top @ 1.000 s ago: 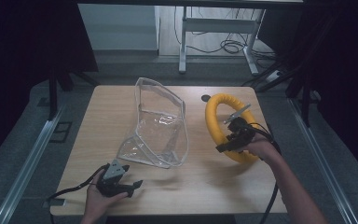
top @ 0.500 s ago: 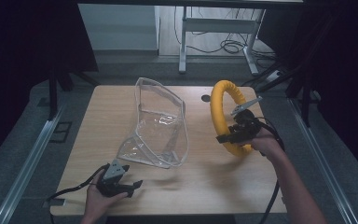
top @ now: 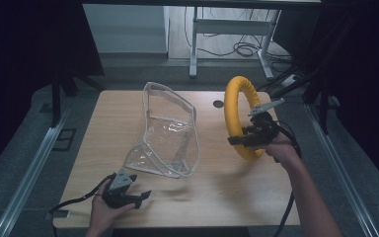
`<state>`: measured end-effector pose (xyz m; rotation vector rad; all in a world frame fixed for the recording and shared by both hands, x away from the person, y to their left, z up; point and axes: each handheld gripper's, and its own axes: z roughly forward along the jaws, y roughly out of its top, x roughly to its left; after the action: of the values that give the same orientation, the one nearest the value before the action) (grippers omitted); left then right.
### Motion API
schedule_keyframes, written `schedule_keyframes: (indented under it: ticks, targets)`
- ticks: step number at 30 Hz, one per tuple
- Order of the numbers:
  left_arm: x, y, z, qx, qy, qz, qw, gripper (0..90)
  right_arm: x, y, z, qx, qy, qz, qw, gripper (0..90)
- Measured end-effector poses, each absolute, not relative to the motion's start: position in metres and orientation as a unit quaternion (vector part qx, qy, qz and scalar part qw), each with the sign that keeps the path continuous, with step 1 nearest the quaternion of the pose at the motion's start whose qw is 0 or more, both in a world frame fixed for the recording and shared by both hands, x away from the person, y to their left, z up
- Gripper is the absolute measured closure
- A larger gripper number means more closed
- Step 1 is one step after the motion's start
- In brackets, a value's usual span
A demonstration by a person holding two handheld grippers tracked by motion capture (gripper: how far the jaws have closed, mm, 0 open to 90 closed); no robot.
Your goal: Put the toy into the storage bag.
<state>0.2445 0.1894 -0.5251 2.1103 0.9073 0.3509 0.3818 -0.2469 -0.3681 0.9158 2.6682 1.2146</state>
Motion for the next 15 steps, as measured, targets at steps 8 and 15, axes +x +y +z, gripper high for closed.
schedule_keyframes:
  ticks: [8, 15]
  targets:
    - [0.245, 0.189, -0.526, 0.833, 0.359, 0.139, 0.398, 21.1, 0.38, -0.243, -0.362, 0.29, 0.858, 0.422, 0.039, 50.8]
    - [0.244, 0.189, -0.524, 0.828, 0.36, 0.133, 0.41, 21.1, 0.378, -0.238, -0.356, 0.284, 0.85, 0.442, 0.041, 50.6]
